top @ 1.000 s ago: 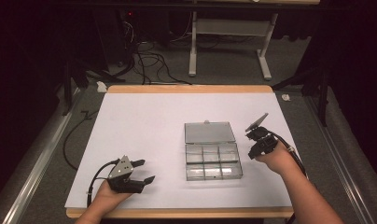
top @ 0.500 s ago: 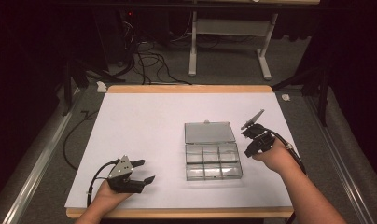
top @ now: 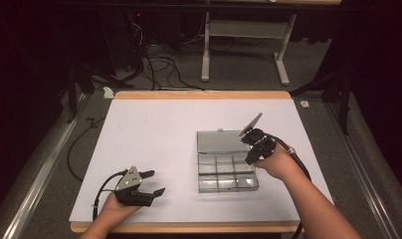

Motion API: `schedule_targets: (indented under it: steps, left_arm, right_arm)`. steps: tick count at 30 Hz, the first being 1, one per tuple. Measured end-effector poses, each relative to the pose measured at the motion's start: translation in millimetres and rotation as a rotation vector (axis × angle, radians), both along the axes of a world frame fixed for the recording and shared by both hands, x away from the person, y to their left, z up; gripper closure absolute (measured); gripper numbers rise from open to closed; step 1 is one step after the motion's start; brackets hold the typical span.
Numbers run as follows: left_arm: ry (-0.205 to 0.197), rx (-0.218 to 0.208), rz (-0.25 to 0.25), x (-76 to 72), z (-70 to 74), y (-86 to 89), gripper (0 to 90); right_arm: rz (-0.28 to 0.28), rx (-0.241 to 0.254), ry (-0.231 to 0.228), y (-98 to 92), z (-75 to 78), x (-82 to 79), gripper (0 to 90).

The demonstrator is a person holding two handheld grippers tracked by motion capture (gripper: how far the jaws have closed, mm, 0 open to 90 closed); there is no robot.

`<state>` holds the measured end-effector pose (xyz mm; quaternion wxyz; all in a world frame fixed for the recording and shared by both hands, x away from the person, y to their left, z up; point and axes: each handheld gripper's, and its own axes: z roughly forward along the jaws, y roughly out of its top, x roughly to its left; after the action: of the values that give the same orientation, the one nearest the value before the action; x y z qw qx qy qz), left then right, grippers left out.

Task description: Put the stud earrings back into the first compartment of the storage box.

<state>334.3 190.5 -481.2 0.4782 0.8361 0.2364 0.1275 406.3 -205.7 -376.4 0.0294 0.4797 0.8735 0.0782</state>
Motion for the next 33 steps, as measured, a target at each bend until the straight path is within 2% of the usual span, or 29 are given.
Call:
schedule_targets:
  steps: [14,19,20,23,24,25,27,30,33]
  left_arm:
    - [-0.002,0.001,-0.003,0.0,0.0,0.1,26.3]
    - [-0.002,0.0,-0.005,-0.1,0.0,0.1,26.3]
    - [-0.001,0.0,-0.005,0.0,0.0,0.1,26.3]
    - [-0.001,0.001,-0.005,0.0,0.1,0.1,26.3]
    - [-0.001,0.001,-0.005,0.0,0.0,0.1,26.3]
    - [-0.001,0.001,-0.005,0.0,0.0,0.0,26.3]
    - [-0.001,0.001,-0.006,0.0,0.0,0.1,26.3]
    - [0.0,-0.001,-0.005,0.0,0.0,0.1,26.3]
    - [0.0,-0.001,-0.006,0.0,0.0,0.1,26.3]
  right_arm:
    - [0.087,0.008,0.013,36.1,-11.3,8.5,86.3]
    - [0.06,0.005,0.031,46.1,-12.4,7.3,86.3]
    - [0.107,0.011,0.017,49.1,-14.7,9.7,86.3]
    - [0.114,0.012,0.025,56.4,-16.6,10.2,86.3]
    - [0.086,0.013,0.038,60.8,-16.7,9.1,86.3]
    - [0.116,0.016,0.03,61.9,-18.1,10.5,86.3]
    - [0.141,0.019,0.026,66.6,-20.2,11.7,86.3]
    - [0.136,0.025,0.034,74.5,-22.1,12.0,86.3]
    - [0.158,0.03,0.036,81.9,-25.1,12.9,86.3]
